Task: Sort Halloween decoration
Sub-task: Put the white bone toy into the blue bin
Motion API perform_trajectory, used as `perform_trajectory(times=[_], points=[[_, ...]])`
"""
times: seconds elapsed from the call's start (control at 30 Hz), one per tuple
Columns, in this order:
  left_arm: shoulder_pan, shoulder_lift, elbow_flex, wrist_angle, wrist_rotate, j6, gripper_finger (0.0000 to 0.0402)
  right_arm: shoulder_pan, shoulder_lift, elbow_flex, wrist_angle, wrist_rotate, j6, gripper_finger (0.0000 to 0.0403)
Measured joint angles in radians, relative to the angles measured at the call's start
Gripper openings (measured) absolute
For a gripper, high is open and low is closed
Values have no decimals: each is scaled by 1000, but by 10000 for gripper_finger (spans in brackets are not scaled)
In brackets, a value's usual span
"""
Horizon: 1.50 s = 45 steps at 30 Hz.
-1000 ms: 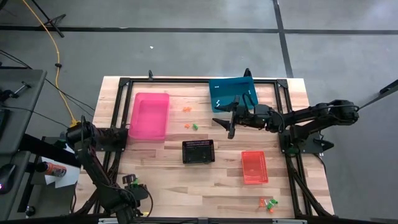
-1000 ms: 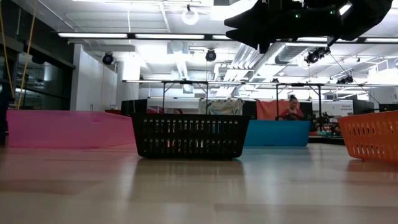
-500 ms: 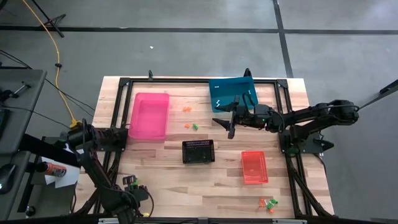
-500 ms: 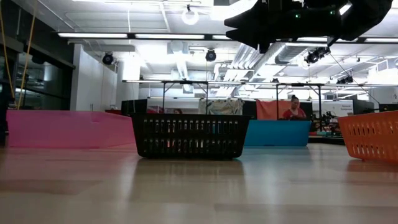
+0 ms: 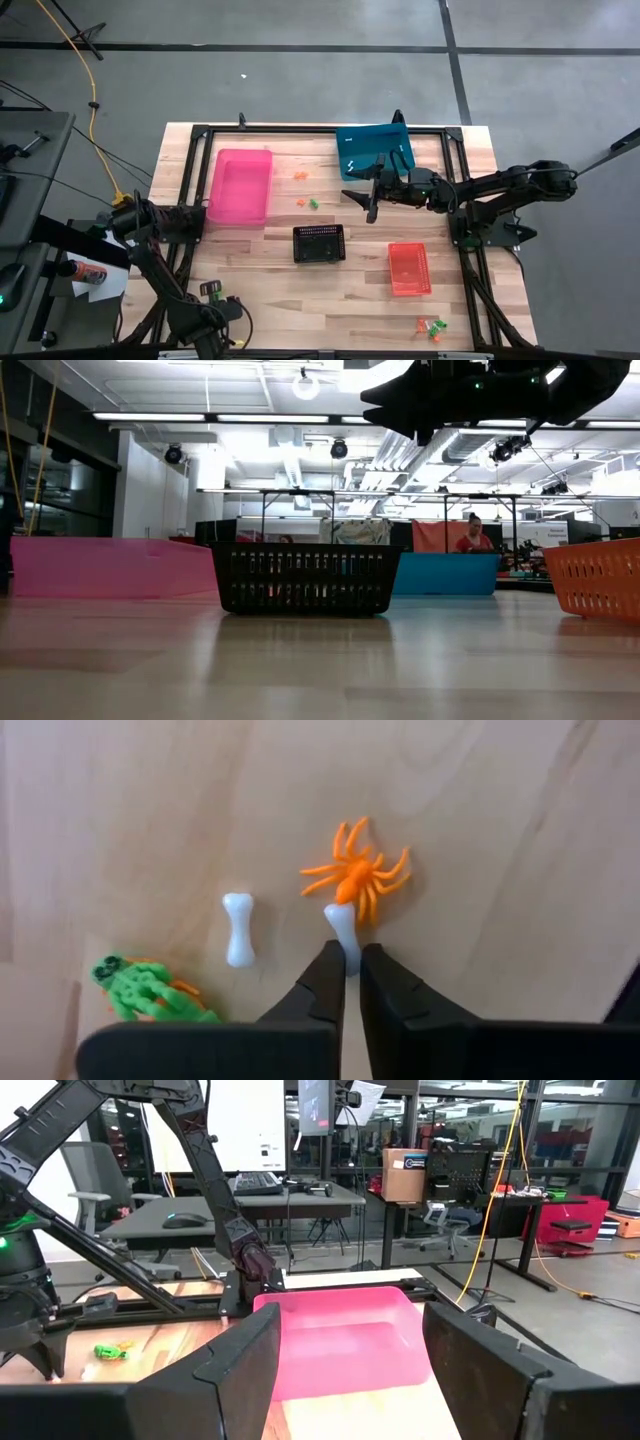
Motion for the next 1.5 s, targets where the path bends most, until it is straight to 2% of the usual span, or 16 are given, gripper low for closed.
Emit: perform_trajectory(times=[0.37,0.63,0.73,0.8,0.9,0.97,1.0,1.17,1.3,1.5], points=[[1,-55,-8,-70,19,-25,0,0,0,0,-5,0,0,240],[16,-163,-6,-161,110,-17,1,0,0,0,-7,0,0,240],[45,-243,-4,-171,18,28,1,0,0,0,-7,0,6,240],[76,-290,-4,-165,-113,90,1,0,0,0,-7,0,24,240],[157,-343,-7,-106,-294,260,1,0,0,0,-10,0,38,240],[233,-373,-45,8,-359,406,1,1,0,0,-13,0,50,240],[276,-383,-76,88,-359,497,1,1,0,0,-17,0,52,240],[511,-392,-300,645,-214,896,1,1,0,1,-45,0,70,240],[696,-392,-459,1002,-102,1057,0,1,0,1,-47,0,68,240],[880,-413,-577,1448,-96,1320,0,1,0,1,-43,-18,66,240]])
